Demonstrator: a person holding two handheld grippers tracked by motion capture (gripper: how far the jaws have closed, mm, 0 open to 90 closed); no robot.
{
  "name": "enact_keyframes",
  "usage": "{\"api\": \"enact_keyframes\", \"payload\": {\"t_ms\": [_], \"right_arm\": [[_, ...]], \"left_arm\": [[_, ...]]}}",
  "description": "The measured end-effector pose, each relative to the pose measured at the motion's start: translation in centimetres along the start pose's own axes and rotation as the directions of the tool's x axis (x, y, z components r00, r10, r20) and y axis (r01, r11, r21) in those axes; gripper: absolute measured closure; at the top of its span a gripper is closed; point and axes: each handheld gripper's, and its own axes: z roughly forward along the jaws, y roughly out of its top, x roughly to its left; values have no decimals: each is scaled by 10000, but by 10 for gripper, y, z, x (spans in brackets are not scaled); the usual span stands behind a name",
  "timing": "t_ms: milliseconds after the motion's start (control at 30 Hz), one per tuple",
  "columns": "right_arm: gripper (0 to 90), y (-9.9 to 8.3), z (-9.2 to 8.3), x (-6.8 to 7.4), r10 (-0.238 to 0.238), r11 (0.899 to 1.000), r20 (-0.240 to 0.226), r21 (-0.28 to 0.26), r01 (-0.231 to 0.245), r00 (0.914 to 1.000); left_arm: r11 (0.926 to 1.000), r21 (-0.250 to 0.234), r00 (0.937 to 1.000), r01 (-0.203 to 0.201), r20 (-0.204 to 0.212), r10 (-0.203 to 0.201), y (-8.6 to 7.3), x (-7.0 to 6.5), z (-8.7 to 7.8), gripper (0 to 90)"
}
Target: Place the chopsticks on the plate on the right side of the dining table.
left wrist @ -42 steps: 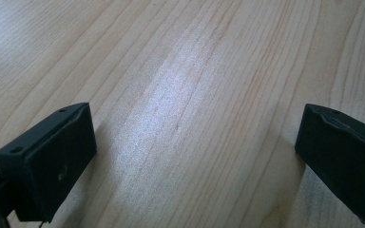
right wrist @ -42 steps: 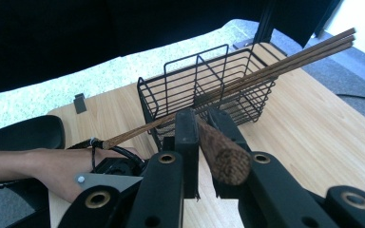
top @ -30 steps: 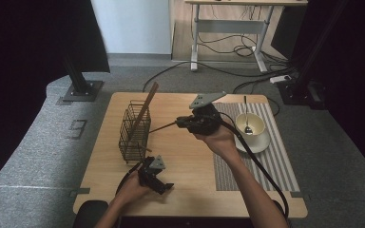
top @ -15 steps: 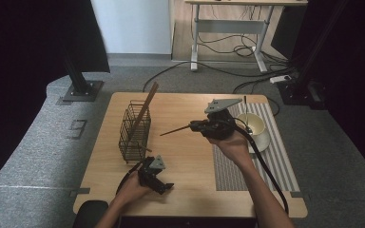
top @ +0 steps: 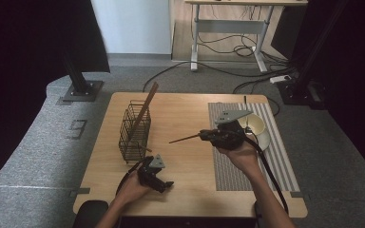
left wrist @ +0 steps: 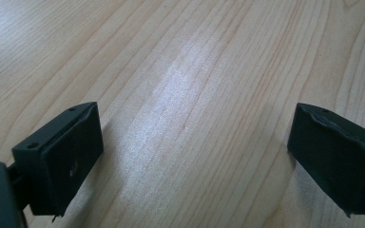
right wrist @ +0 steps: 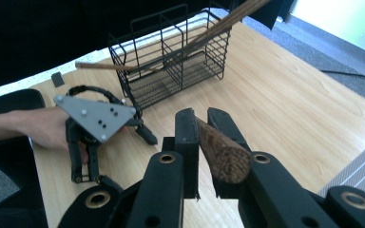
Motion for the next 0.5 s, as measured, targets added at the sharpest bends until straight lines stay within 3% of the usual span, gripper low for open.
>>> {"api": "enact_keyframes", "payload": {"t_ms": [233,500], "right_arm": [[822,-16,-3,2,91,10000,-22,-9,-92,10000],[822,-35,-5,10,179,9998,-266,37,-178,9995]], "left_arm": [[9996,-207,9998,185,-54,-186,3,0,-5,31],[9987,-506,10000,-88,-41,86,6,-1,-12,37]]}}
